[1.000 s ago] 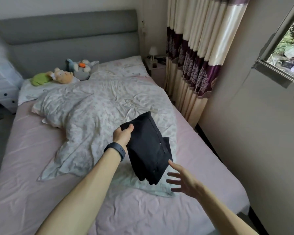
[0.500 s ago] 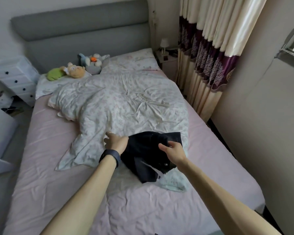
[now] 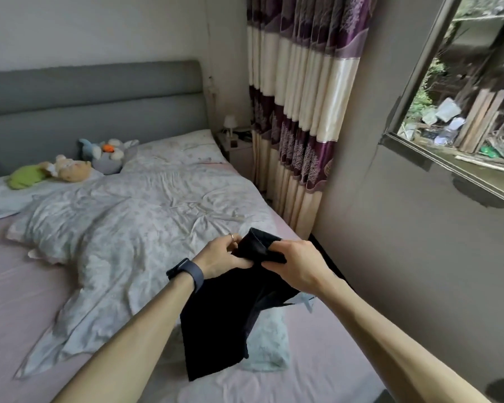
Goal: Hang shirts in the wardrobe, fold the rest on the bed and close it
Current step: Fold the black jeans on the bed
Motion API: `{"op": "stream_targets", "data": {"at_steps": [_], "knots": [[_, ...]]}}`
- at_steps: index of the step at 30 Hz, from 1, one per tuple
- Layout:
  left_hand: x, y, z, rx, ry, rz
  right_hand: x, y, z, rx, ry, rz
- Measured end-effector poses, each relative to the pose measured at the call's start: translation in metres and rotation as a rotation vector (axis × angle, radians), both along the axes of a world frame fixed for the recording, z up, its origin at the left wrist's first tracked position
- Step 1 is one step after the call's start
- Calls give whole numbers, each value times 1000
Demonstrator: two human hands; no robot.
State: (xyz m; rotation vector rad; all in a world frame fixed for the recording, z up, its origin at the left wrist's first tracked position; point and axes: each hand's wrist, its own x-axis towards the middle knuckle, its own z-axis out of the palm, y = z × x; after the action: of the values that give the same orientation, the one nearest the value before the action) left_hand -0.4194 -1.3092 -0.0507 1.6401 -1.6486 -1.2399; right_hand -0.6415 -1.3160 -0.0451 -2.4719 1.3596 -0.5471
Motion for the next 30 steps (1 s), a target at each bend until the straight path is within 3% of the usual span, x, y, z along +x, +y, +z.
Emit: {"op": "stream_targets", "data": {"at_steps": [2,6,11,13,16,19,22,27,30], "knots": [[-20,-1,9,-71,15,5,-20,6,-6,-49,-64,-84],[-50,3,20,-267,-186,-72,-47,18,-22,-132,-158,-240],[-59,12,29,-348,-141,-79,-75,35,-42,-187,-216,-378],[-53,19,33,-338,-109,-50,-84,39,-49,-133,-116,-409],[-38,33,44,-334,-69,70,-100,40,-62,-24,51,-397],[-20,50,63,-320,-76,159,-103,35,-67,144,-91,-337],[-12,79,82,-291,-105,264,-93,28,-53,57,-240,-286],[-12,134,108,-252,-12,403,-99,22,-7,-20,-243,-169],[-24,173,115,-266,-142,506,-109,26,14,-7,-252,-158]]}}
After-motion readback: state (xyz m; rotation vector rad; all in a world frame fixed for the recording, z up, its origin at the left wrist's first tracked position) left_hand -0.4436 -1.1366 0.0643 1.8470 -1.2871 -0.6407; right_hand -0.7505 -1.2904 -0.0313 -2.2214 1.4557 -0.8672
